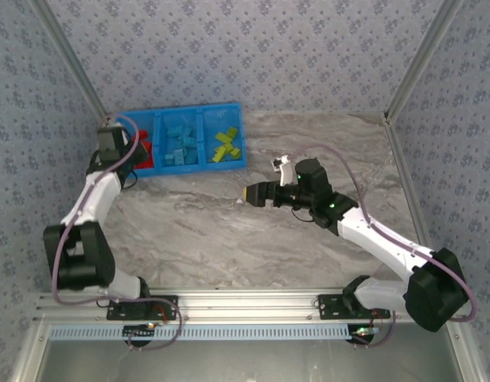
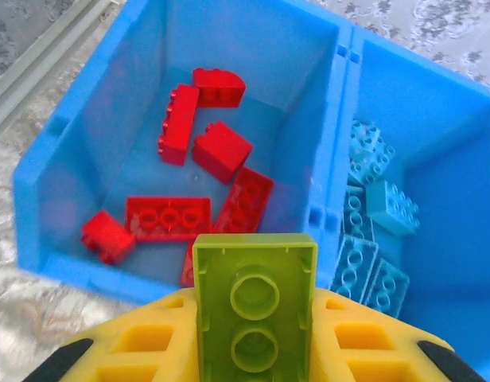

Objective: Sort the legos into containers by color

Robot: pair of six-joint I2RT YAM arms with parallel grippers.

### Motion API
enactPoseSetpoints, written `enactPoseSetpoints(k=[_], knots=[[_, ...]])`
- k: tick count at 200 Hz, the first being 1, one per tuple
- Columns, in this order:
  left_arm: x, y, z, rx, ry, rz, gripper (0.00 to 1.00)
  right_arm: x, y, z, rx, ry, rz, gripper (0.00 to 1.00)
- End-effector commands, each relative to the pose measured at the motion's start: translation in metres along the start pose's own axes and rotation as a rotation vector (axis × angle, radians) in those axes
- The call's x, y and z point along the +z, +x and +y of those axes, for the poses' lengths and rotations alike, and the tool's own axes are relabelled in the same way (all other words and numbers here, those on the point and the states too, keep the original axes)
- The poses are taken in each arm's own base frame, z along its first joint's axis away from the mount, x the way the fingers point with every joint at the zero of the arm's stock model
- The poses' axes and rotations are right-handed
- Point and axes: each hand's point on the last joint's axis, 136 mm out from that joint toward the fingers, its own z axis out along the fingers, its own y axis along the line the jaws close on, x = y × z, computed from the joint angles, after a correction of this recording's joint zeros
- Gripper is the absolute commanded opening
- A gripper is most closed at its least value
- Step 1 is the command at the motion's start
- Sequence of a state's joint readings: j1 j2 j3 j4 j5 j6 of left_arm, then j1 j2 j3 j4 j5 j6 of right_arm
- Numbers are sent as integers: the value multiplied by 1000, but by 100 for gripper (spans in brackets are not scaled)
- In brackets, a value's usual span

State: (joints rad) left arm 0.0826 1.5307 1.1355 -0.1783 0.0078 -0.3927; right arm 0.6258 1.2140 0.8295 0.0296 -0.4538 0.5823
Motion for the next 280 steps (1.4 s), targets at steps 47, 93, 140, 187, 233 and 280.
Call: enactPoseSetpoints(k=[47,93,140,187,233,280], knots=[[45,-46,-14,-44,76,8,22,-18,8,6,-48,32,-14,95],[-2,-63,-80,79,211,-76,24,-27,7,-2,-38,64,-30,96],[-4,-28,-165,214,410,-4,23,-27,7,-6,-31,73,-30,96],[4,66,-283,436,555,132,24,-30,9,-8,-13,83,-35,96],[37,72,-295,469,495,141,37,-45,12,-15,-18,135,-54,96],[-11,38,-289,497,506,29,52,-54,4,-38,5,211,-98,97]])
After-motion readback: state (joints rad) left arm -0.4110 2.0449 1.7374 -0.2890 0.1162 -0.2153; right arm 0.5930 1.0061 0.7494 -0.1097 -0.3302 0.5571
